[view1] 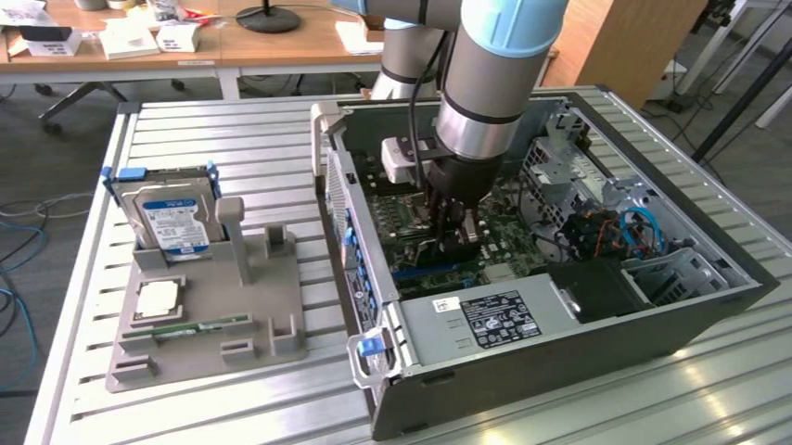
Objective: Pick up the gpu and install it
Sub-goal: 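Insert the gpu into the slot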
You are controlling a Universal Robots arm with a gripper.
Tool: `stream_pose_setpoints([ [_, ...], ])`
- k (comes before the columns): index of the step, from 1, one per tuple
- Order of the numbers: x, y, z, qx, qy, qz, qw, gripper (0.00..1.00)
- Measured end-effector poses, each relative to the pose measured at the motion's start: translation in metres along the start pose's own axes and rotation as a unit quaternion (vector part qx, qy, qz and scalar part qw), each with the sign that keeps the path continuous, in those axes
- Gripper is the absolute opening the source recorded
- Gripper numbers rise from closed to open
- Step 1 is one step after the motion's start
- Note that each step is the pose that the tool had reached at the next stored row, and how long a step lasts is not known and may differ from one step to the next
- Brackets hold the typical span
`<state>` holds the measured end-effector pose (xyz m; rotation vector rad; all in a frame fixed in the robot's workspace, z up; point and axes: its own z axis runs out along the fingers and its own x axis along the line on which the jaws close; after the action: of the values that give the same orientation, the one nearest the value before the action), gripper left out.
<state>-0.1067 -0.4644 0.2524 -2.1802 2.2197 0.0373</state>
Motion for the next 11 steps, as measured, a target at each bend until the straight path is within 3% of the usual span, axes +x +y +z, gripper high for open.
stream_pose_setpoints([
  [11,-0.001,-0.0001,-0.0173,0.0000,0.0001,0.000,1.0000,0.33],
])
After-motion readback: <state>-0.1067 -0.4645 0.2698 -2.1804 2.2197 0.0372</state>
